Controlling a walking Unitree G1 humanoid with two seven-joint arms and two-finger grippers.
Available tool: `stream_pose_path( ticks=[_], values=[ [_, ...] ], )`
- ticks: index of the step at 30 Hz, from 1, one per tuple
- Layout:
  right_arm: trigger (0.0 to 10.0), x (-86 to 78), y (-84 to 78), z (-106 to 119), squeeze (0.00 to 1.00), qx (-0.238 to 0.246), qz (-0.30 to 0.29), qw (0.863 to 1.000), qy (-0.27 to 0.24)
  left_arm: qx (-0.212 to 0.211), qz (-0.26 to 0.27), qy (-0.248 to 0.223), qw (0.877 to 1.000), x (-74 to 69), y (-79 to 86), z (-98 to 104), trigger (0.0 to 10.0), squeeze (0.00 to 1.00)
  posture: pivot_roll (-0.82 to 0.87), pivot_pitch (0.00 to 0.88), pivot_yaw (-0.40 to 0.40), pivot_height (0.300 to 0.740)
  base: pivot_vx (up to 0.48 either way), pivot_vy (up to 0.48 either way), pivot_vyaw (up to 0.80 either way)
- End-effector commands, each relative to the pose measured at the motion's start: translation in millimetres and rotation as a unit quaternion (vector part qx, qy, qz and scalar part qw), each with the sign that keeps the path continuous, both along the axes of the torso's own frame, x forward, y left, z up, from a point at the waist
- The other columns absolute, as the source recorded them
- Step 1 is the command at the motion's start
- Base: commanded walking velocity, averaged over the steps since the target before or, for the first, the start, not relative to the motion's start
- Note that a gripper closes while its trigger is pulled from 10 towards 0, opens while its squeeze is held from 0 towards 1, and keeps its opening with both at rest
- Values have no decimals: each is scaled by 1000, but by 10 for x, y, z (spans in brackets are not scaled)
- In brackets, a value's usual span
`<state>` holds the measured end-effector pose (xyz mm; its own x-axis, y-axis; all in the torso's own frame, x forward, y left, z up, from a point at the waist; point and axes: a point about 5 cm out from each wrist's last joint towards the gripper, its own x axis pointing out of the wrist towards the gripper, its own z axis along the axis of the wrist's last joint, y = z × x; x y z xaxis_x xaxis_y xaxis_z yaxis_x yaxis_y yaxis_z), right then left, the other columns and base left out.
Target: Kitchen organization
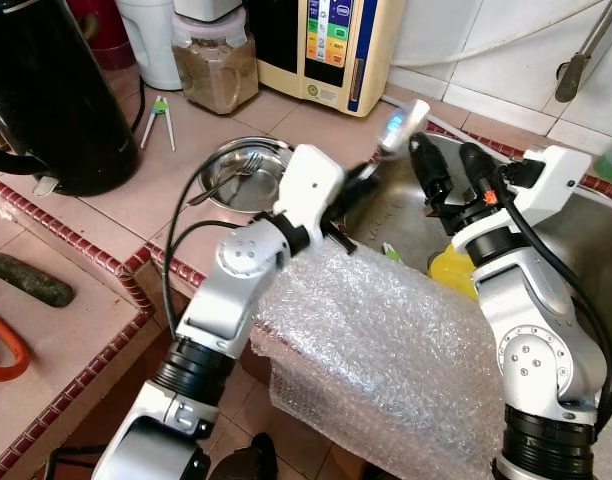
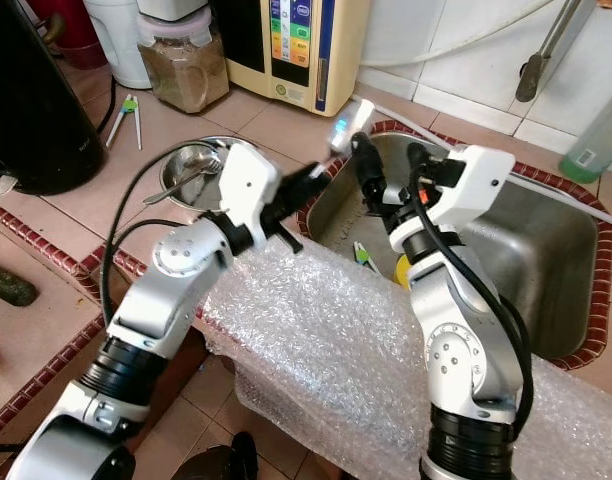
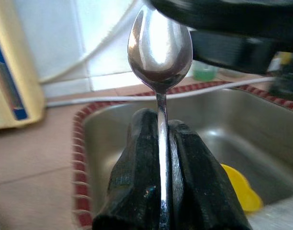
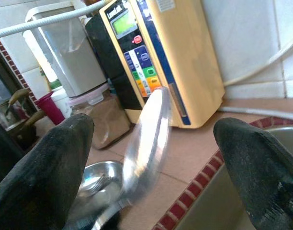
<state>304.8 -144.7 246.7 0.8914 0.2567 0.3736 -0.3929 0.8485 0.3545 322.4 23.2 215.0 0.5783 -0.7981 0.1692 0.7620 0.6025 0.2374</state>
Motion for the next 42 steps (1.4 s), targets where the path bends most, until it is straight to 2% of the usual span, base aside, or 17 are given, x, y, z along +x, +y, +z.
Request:
stream_pose_path(
  ticks=[1,2,3,7,20,42],
  values=[
    [10000,23,20,-12,0,7,8,1000,8,-1,-24,-15,1000,-84,-68,63,0,0,39,180,0,740,0,0,0],
    [3686,30,29,-17,0,8,11,1000,9,-1,-27,-15,1000,-98,-76,60,0,0,39,180,0,740,0,0,0],
    [0,50,38,-22,0,8,10,1000,11,-1,-32,-13,999,-121,-90,54,0,0,39,181,-1,740,0,0,0],
    [0,96,40,-11,0,19,4,1000,12,-7,-38,-9,999,-166,-113,53,0,0,43,181,-2,740,0,0,0],
    [0,120,-17,-23,0,26,-19,999,18,-5,-33,-6,999,-169,-98,49,0,0,38,183,-5,740,0,0,0],
    [0,128,-107,-30,0,26,-46,998,19,-1,-8,-8,1000,-95,-35,49,0,0,34,176,-2,740,0,0,0]
  ],
)
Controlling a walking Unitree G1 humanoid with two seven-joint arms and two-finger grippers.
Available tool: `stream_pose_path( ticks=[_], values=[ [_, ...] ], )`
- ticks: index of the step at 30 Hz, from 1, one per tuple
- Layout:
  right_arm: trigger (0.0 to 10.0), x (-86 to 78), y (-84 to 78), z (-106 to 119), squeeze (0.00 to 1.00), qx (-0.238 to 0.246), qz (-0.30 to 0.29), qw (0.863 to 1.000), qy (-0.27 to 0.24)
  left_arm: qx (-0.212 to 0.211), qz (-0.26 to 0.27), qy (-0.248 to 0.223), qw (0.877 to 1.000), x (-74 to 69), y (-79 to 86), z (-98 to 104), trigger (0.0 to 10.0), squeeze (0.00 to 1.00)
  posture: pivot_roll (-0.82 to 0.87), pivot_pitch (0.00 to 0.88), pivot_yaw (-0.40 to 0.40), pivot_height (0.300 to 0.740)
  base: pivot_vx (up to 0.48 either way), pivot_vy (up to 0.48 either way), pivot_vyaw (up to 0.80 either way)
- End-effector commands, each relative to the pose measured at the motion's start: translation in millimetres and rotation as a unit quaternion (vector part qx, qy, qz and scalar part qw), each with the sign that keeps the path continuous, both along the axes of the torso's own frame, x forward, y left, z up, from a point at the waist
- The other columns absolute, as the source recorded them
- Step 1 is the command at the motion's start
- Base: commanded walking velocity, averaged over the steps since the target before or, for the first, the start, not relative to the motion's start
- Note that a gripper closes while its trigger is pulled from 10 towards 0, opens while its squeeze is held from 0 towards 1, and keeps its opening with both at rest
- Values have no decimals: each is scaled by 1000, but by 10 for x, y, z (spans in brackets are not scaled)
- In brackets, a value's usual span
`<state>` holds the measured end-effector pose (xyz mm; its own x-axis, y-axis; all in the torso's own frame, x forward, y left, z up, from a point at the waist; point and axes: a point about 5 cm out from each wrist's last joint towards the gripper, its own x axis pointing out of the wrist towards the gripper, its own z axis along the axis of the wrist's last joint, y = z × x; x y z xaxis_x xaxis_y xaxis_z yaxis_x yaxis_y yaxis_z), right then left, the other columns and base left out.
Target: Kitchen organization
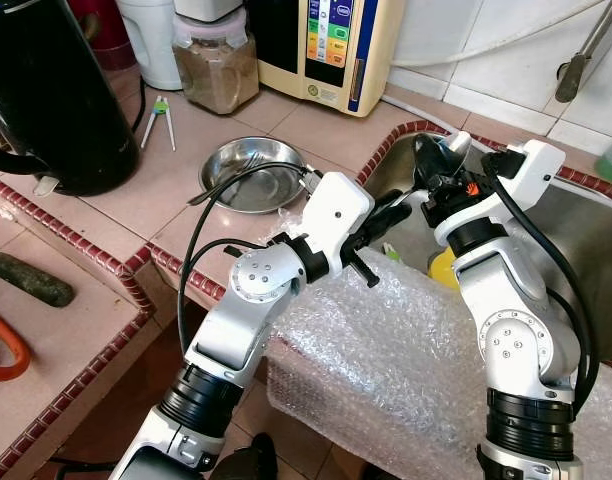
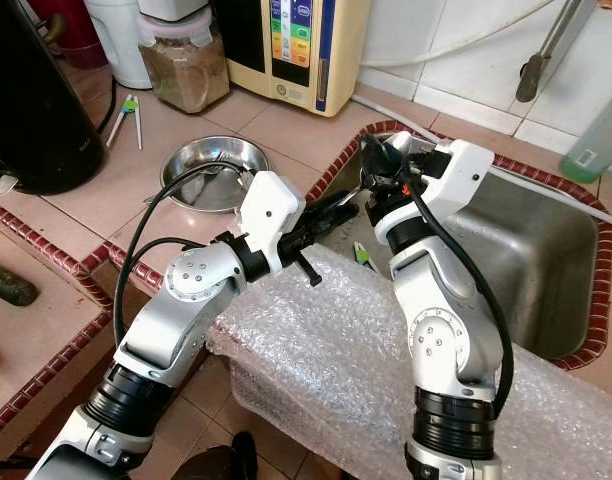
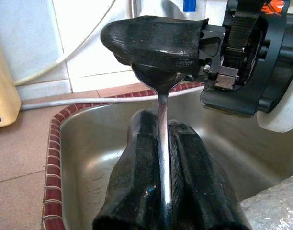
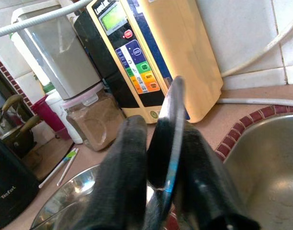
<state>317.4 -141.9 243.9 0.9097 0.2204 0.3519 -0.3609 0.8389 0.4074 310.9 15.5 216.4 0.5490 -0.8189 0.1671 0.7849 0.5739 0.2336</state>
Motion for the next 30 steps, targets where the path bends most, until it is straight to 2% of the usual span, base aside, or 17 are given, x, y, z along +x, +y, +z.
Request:
stream_pose_path(
  ticks=[1,11,12,13,14,15,16,21,25,26,28,30],
  values=[
    [0,4,-152,-9,0,2,-40,999,4,-1,16,-12,1000,34,50,37,0,0,33,173,-2,740,0,0,0],
    [0,50,-270,-53,0,8,-74,997,22,-3,62,-19,998,144,161,65,0,0,34,172,-10,740,0,0,0],
    [0,67,-280,-46,0,6,-79,997,23,0,64,-19,998,148,165,59,1922,0,35,176,-12,740,0,0,0],
    [0,87,-291,-35,0,1,-85,996,22,7,64,-19,998,151,163,45,4745,0,35,179,-14,740,0,0,0],
    [0,106,-302,-22,0,-4,-91,996,21,14,63,-19,998,154,162,30,4745,0,35,179,-14,740,0,0,0],
    [0,120,-308,-13,0,-10,-95,995,19,11,65,-16,998,157,165,28,10000,51,36,177,-16,740,0,0,0],
    [0,139,-313,-2,0,-18,-100,995,17,6,65,-8,998,161,171,20,10000,1000,37,178,-17,740,0,0,0],
    [0,257,-329,62,0,-43,-112,993,4,12,67,2,998,174,192,-32,10000,1000,40,177,-18,740,0,0,0],
    [0,399,-399,114,0,-94,-124,988,-8,7,34,28,999,74,121,-93,10000,1000,45,184,-19,740,0,0,0],
    [0,445,-441,129,0,-125,-130,983,-16,13,17,40,999,36,103,-129,10000,1000,45,187,-18,740,0,0,0],
    [0,445,-441,129,0,-125,-130,983,-16,13,17,40,999,36,103,-129,10000,1000,45,187,-18,740,0,0,0],
    [0,521,-535,94,0,-203,-150,967,-24,34,-18,69,997,-30,101,-215,10000,1000,48,190,-15,740,0,0,0]
  ],
)
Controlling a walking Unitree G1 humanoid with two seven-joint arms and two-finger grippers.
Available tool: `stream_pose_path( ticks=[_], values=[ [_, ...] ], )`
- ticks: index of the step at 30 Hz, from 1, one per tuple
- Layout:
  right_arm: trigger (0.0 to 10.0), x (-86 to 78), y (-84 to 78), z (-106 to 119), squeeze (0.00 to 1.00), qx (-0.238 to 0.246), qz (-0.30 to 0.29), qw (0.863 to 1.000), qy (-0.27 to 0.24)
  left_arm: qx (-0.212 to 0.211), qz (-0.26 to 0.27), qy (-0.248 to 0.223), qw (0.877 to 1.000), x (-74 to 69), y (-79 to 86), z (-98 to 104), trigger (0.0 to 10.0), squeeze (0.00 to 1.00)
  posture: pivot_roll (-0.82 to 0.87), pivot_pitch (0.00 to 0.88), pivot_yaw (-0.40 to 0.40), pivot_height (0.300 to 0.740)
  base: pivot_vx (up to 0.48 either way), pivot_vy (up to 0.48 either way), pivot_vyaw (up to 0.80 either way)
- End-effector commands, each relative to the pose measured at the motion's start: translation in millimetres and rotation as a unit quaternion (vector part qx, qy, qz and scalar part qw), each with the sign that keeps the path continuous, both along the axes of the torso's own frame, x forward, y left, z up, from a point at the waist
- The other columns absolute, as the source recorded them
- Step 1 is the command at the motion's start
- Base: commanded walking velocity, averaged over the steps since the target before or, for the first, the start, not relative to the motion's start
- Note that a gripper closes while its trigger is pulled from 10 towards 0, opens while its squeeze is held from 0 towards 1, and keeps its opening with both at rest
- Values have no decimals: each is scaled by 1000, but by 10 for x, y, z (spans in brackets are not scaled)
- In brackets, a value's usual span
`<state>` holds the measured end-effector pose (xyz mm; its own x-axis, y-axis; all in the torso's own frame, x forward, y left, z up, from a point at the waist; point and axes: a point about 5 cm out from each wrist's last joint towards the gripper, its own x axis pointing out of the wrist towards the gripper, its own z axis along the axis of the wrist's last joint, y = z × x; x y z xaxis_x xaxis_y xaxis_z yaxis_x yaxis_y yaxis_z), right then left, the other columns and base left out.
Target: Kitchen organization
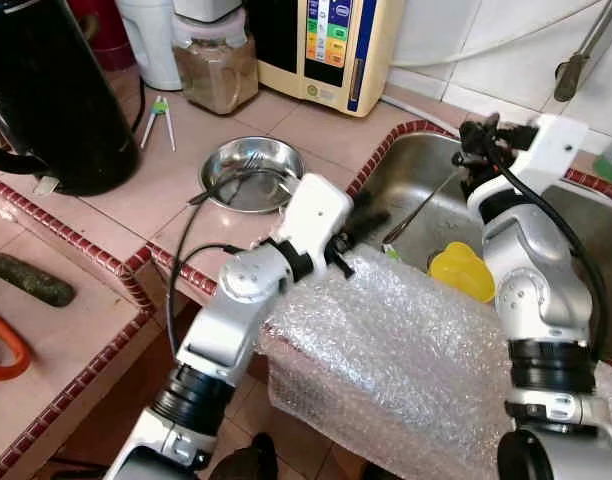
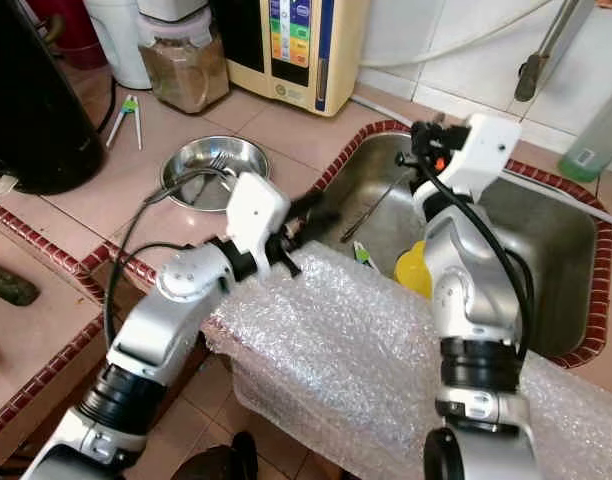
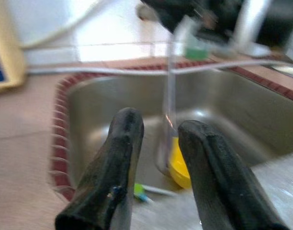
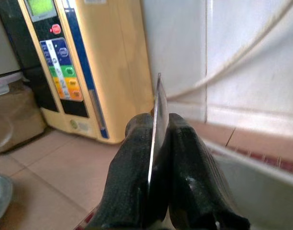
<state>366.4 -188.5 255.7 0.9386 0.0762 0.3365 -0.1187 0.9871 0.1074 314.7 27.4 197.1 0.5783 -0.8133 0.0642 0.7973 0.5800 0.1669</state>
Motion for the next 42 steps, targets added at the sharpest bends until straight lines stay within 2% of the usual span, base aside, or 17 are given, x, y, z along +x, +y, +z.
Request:
stream_pose_path(
  ticks=[1,4,5,9,13,15,20,21,22,36,37,39,40,42],
  values=[
    [0,32,-69,-24,0,-49,-16,999,-3,9,-28,11,1000,-67,-18,-21,10000,1000,48,190,-15,740,0,0,0],
    [0,79,-134,-79,0,-94,-26,995,-5,24,-43,21,999,-98,2,-60,10000,1000,50,195,-11,740,0,0,0],
    [0,109,-157,-151,0,-147,-27,989,-2,33,-45,25,998,-96,19,-74,10000,1000,52,197,-7,740,0,0,0],
    [0,141,-178,-288,0,-237,-21,971,7,47,-54,27,997,-98,30,-75,10000,1000,59,201,1,740,0,0,0],
    [0,168,-179,-440,0,-274,1,961,32,50,-56,29,997,-95,39,-54,10000,1000,64,201,3,740,0,0,0],
    [0,177,-171,-584,0,-297,18,953,55,53,-57,30,997,-92,50,-47,10000,1000,64,200,5,740,0,0,0],
    [0,162,-183,-766,0,-327,32,941,83,55,-59,33,996,-92,53,-45,10000,1000,68,197,6,740,0,0,0],
    [1412,157,-191,-801,1000,-330,33,939,89,56,-60,34,996,-95,53,-47,10000,1000,68,197,6,740,0,0,0],
    [10000,151,-201,-852,1000,-327,39,939,100,57,-61,35,996,-98,53,-48,10000,1000,69,194,8,740,0,0,0],
    [10000,66,-299,-1024,1000,-283,24,951,119,54,-45,30,997,-32,65,-23,10000,1000,53,183,8,740,0,0,0],
    [10000,56,-315,-1001,1000,-258,23,959,112,50,-15,22,998,30,102,3,10000,1000,52,180,7,740,0,0,0],
    [10000,54,-321,-988,1000,-246,22,963,109,49,-1,16,999,55,118,15,10000,1000,50,180,6,740,0,0,0],
    [10000,55,-317,-955,1000,-228,16,968,103,40,29,6,999,112,157,51,10000,1000,50,180,6,740,0,0,0],
    [10000,24,-209,-836,1000,-183,23,980,71,11,134,-20,991,286,325,169,10000,1000,47,181,5,740,0,0,0]
  ],
)
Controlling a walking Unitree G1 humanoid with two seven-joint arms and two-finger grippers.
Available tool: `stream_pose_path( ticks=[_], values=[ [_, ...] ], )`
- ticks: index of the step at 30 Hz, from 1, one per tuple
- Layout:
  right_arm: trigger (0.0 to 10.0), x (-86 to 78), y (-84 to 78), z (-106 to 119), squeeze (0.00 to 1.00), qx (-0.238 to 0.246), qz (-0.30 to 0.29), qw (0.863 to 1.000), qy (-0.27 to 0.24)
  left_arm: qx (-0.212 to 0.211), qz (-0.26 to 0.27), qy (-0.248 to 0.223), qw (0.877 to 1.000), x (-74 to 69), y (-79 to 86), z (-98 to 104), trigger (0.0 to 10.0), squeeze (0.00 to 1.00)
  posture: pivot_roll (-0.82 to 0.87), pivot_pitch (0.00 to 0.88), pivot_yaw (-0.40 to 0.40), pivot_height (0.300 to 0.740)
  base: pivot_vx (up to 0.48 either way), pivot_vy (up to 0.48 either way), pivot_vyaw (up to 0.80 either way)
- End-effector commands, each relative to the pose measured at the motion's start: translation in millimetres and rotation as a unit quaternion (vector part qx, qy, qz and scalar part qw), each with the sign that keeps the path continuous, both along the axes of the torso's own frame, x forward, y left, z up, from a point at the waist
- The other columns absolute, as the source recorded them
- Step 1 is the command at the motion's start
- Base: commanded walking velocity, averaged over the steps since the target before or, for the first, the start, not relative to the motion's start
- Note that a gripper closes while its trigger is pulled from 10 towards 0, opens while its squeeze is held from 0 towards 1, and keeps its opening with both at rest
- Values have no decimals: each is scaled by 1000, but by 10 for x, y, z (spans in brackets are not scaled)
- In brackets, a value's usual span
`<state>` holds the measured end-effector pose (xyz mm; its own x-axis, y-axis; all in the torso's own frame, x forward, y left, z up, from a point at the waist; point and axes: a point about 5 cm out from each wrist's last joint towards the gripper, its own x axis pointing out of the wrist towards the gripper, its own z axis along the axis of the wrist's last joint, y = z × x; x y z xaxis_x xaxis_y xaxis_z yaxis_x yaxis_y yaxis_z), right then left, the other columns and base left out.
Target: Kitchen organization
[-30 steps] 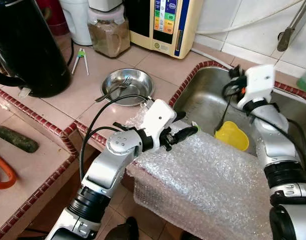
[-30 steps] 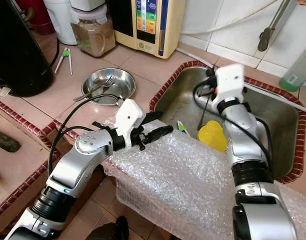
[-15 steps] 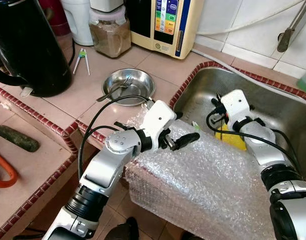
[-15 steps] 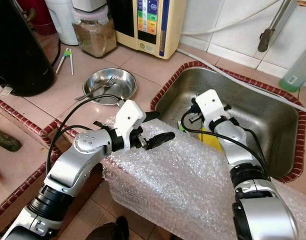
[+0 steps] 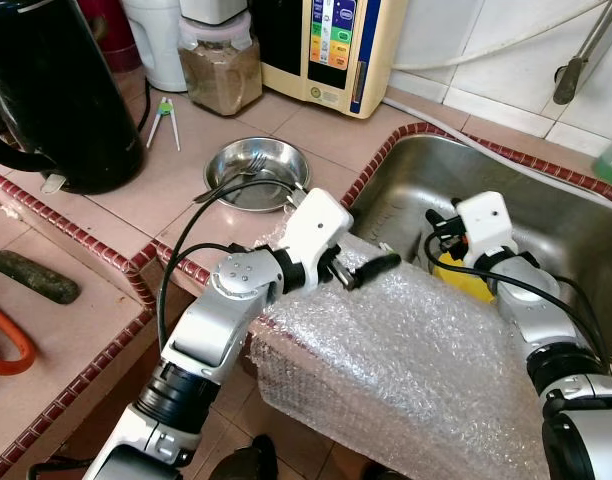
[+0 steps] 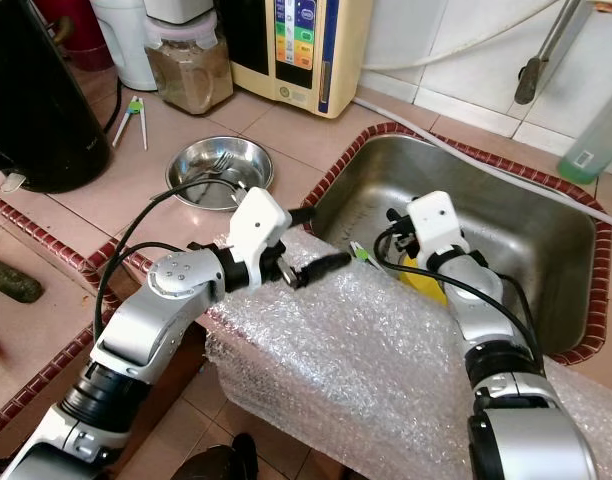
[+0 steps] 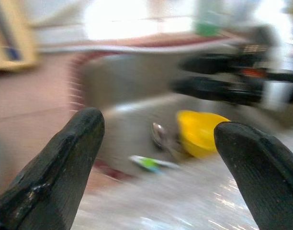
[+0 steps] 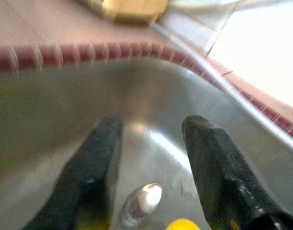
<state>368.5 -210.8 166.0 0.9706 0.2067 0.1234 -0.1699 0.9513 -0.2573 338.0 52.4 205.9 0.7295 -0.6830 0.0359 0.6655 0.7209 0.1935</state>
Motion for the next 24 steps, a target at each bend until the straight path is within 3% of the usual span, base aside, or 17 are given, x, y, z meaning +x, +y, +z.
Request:
stream_pose_path(
  ticks=[1,2,3,8,11,20,22,23,24],
  values=[
    [10000,-17,60,92,1000,25,13,999,-15,-10,60,-28,998,94,127,110,10000,1000,47,181,5,740,0,0,0],
    [10000,-30,87,110,1000,32,18,999,-19,-13,76,-32,996,116,159,127,10000,1000,47,181,5,740,0,0,0],
    [10000,-122,265,158,1000,42,47,997,-35,-25,140,-43,989,206,334,180,10000,1000,33,181,3,740,0,0,0],
    [10000,-323,588,208,1000,55,78,994,-59,-38,248,-45,967,342,671,191,10000,1000,28,179,2,740,0,0,0],
    [10000,-450,722,236,1000,93,73,991,-56,-18,299,-1,954,442,840,85,10000,1000,31,176,1,740,0,0,0],
    [10000,-656,818,283,1000,111,82,990,-40,11,302,21,953,550,852,43,10000,1000,11,174,7,740,0,0,0],
    [10000,-726,864,284,1000,119,86,989,-30,23,286,33,957,577,825,16,10000,1000,3,175,8,740,0,0,0],
    [10000,-756,891,284,1000,121,90,988,-26,26,282,39,958,587,819,4,10000,925,2,175,8,740,0,0,0],
    [10000,-774,910,285,1000,122,92,988,-24,28,280,42,959,593,817,-2,10000,925,1,175,8,740,0,0,0]
  ],
)
